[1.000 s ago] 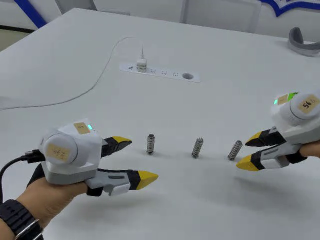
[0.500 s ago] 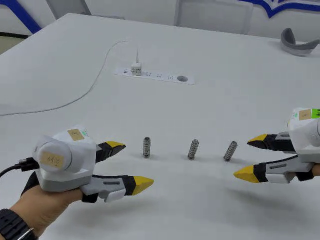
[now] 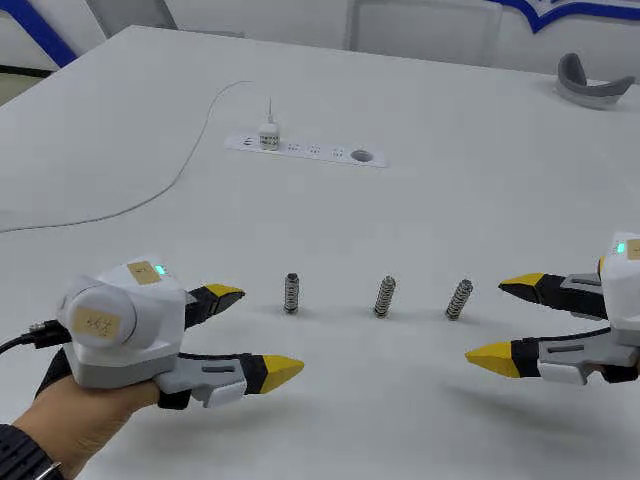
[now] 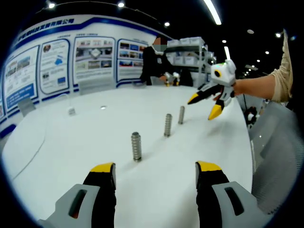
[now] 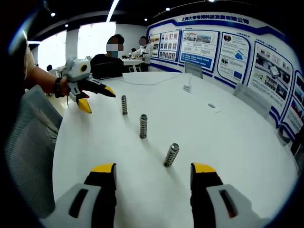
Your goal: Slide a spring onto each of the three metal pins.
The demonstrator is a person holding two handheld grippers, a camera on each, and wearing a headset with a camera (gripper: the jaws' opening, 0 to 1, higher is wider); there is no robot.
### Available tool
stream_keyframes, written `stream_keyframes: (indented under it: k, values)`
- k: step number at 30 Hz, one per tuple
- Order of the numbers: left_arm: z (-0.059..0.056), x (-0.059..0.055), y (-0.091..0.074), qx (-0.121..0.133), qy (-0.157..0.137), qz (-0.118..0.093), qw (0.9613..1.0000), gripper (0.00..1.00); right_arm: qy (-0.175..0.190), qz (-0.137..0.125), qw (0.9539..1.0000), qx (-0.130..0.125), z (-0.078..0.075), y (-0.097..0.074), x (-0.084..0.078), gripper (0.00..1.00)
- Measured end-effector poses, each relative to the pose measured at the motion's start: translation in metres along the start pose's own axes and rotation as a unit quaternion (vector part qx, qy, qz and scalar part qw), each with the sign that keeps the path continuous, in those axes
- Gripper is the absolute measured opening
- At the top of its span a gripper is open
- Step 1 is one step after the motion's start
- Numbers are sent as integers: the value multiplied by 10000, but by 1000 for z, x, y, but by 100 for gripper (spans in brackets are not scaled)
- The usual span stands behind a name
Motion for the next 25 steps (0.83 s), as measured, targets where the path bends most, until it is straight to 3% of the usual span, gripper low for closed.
stream_keyframes:
  k: [11, 25]
  values:
    - [1, -7, -3, 18, -93, -4, 10000, 71, 276, -175, 9993, -196, 7, -3, -7, 66]
    - [4, -7, -2, 34, -123, -40, 9999, 71, 368, -235, 9987, -256, 8, -2, -7, 66]
Point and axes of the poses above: the centre of the closed fingertips' face, and the gripper's own axes: y roughly forward along the fingers, z roughly to its left, x roughly out of its top, the point moved 9 cm from there along -y, roughly backward along the fingers, and after that the axes turned 12 degrees about -y, right-handed, at the moved point
